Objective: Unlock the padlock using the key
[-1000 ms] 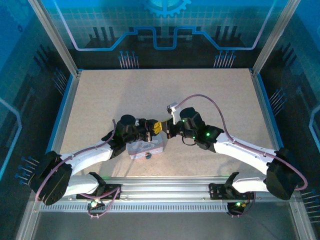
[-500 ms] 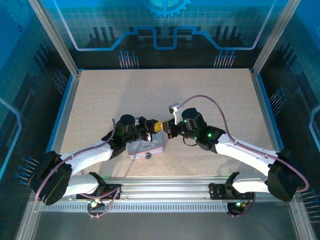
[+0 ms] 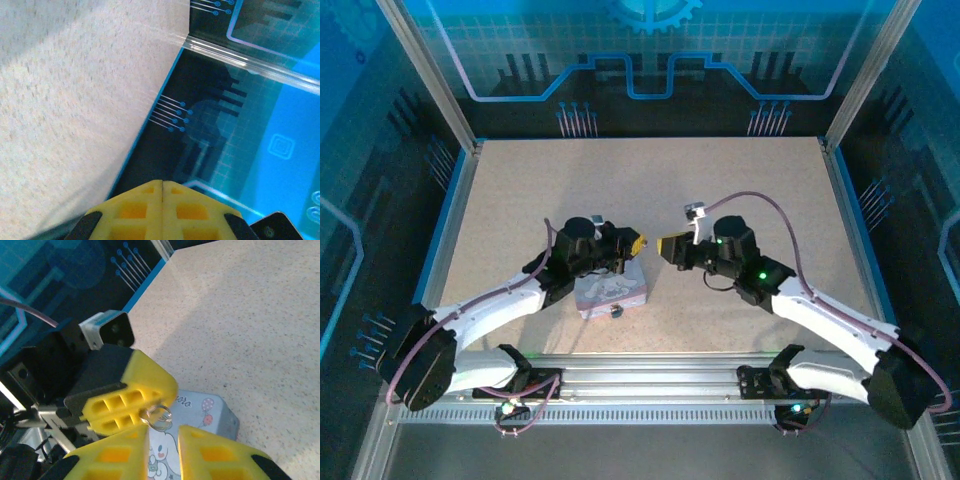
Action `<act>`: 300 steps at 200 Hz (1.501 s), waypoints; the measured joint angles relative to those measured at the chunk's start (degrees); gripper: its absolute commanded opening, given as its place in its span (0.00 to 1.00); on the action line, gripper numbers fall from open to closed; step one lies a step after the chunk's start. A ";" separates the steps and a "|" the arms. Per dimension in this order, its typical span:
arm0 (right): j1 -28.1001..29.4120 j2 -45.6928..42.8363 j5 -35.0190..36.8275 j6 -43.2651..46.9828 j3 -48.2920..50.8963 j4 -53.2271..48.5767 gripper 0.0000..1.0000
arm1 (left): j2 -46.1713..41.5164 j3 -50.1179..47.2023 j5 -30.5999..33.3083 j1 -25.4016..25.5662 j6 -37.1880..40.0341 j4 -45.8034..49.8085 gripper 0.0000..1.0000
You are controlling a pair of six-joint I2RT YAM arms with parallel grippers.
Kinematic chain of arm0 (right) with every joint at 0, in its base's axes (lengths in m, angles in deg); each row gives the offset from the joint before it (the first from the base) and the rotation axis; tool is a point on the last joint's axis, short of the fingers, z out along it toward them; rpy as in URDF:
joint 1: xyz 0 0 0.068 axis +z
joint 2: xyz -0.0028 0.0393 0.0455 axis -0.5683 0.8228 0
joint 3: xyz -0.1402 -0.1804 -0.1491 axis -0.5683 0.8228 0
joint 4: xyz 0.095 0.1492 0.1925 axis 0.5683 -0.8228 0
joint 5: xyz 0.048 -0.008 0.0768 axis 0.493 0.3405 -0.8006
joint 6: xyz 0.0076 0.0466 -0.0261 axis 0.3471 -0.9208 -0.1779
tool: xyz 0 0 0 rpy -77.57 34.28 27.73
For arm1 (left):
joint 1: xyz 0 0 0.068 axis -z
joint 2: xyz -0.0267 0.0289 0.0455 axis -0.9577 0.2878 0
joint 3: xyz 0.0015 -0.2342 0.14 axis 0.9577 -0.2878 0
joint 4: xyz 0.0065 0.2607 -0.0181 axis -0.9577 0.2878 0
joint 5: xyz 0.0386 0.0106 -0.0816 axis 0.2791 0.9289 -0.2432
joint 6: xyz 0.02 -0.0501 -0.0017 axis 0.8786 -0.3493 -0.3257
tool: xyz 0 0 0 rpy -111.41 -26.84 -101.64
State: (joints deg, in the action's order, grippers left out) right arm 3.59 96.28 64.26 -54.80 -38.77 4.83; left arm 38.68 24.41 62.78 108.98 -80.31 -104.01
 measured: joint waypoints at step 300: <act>-6.10 1.60 -16.20 -25.64 5.77 36.61 0.41 | -1.60 5.31 3.74 4.98 36.02 -17.62 0.00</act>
State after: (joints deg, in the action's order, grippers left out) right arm -2.51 97.87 48.06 -80.44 -33.00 41.44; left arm 37.08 29.72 66.52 113.96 -44.29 -121.63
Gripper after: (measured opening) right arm 0.428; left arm 0.052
